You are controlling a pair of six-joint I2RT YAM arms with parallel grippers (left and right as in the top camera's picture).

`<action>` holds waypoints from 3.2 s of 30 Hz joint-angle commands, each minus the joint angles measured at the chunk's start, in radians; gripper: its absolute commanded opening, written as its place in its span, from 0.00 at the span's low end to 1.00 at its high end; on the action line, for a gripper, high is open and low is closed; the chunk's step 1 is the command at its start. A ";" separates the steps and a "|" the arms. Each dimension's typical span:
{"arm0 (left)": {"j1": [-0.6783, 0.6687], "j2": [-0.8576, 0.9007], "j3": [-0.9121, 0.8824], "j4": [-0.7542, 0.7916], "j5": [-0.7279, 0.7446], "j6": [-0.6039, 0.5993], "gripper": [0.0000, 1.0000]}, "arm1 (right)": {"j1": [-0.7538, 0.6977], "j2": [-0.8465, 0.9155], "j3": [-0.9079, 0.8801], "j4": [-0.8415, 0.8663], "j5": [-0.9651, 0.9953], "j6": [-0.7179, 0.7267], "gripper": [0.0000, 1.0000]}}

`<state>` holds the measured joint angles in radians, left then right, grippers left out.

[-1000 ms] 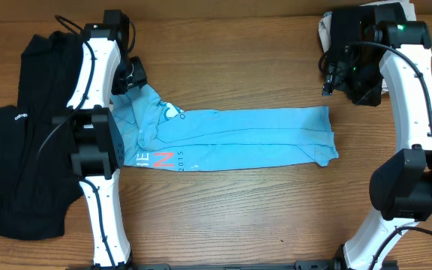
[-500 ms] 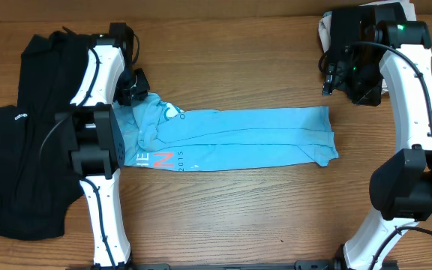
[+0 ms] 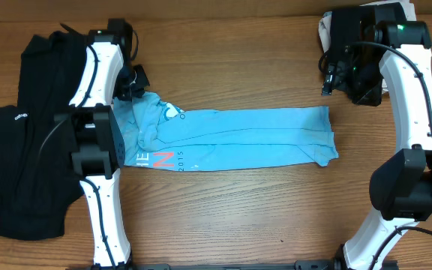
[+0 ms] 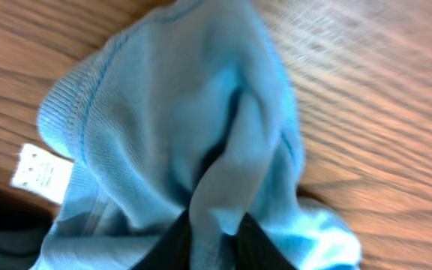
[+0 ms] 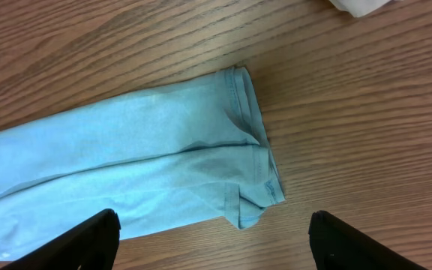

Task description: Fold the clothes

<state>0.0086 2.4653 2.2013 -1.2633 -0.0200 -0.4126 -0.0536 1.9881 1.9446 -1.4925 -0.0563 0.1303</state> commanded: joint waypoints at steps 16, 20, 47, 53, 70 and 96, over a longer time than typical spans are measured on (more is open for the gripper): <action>0.008 0.010 0.080 -0.097 0.010 0.129 0.04 | -0.008 0.002 -0.002 -0.013 -0.009 -0.004 0.86; 0.016 0.004 0.106 -0.194 0.010 0.133 0.04 | -0.009 0.002 -0.002 -0.014 -0.009 -0.004 0.86; 0.034 -0.045 -0.203 -0.418 -0.222 0.162 0.11 | -0.008 0.002 -0.002 -0.022 -0.010 -0.003 0.88; 0.049 -0.045 -0.183 -0.411 -0.223 0.162 1.00 | -0.008 0.002 -0.002 -0.016 -0.010 -0.004 0.91; 0.042 -0.203 0.311 -0.366 -0.099 0.181 1.00 | -0.010 0.032 -0.257 0.116 -0.006 -0.026 1.00; 0.041 -0.262 0.338 -0.254 0.039 0.192 1.00 | -0.009 0.032 -0.714 0.588 -0.088 0.053 0.10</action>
<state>0.0586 2.2028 2.5393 -1.5181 0.0078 -0.2348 -0.0589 1.9728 1.2720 -0.9127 -0.0677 0.1688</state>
